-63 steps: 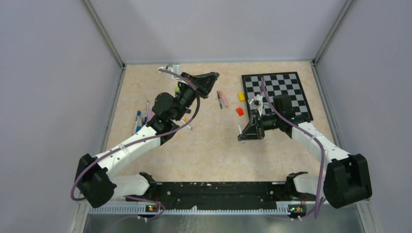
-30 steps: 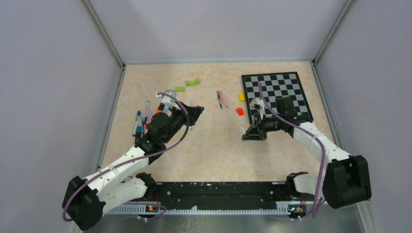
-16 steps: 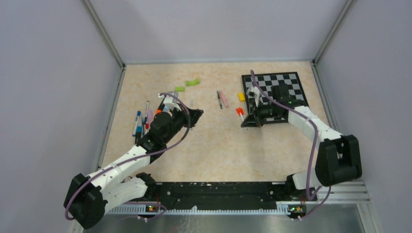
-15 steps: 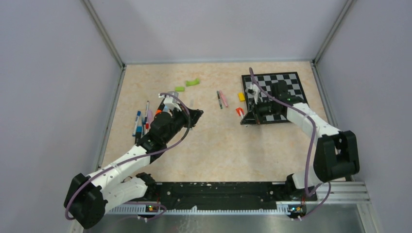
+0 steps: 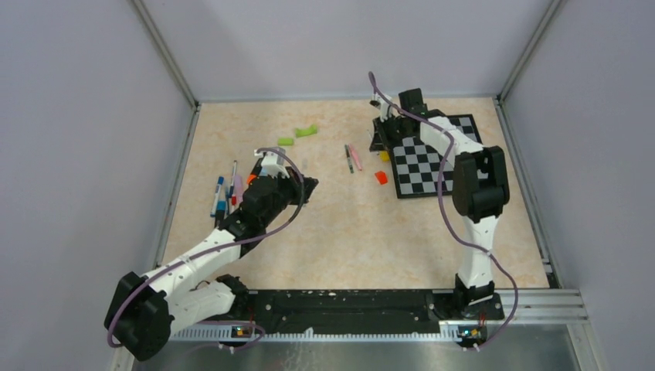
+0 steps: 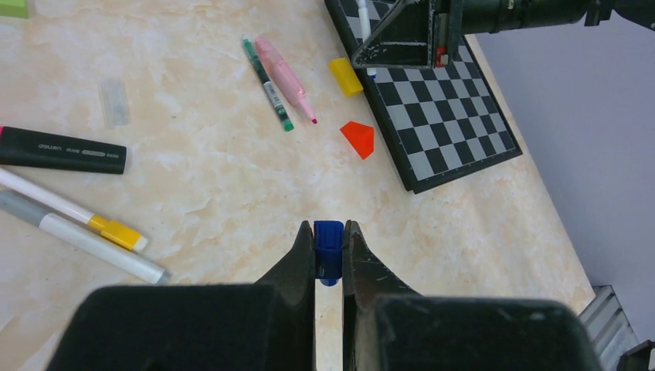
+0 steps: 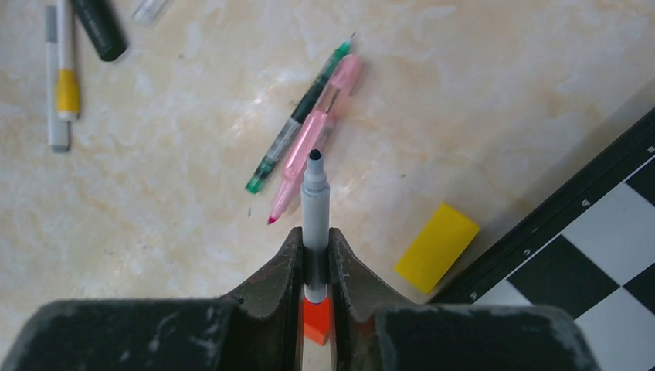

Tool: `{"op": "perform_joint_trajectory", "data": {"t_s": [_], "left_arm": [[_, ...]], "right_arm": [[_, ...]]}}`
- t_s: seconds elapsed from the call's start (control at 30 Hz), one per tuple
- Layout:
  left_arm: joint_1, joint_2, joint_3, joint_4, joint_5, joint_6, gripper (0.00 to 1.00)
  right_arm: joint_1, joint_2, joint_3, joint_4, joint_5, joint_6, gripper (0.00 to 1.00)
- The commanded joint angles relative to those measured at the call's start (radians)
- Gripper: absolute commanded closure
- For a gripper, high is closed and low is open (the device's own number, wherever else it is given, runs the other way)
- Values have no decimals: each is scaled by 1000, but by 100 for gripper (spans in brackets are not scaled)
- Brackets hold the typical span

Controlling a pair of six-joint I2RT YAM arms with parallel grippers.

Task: Open the pen caps
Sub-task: Place the pen at the center of the board, then place the pen cap at the center of the board.

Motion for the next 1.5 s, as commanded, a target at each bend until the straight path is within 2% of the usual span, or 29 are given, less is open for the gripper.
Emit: {"op": "perform_joint_trajectory", "data": {"t_s": [0.0,0.4,0.63,0.8,1.0,1.27,1.47], "left_arm": [[17,16,-4,5,-10,42,100],[43,22,-6,-3,10,55,100],[44,-11,-6,-25,18,42,100],[45,-6,10,-27,41,45,100],[49,99,118,-90,103,81,100],[60,336,347,-300,56,141,100],[90,590,552,-450,-22,183,99]], "right_arm": [[15,113,151,-50,70,49,89],[26,275,285,-81,51,110,79],[27,234,283,-101,33,101,76],[26,100,211,-122,22,55,75],[15,-161,-7,-126,-40,-24,73],[-48,-522,-389,-85,-185,-104,72],[-115,-819,-680,52,-259,-104,64]]}}
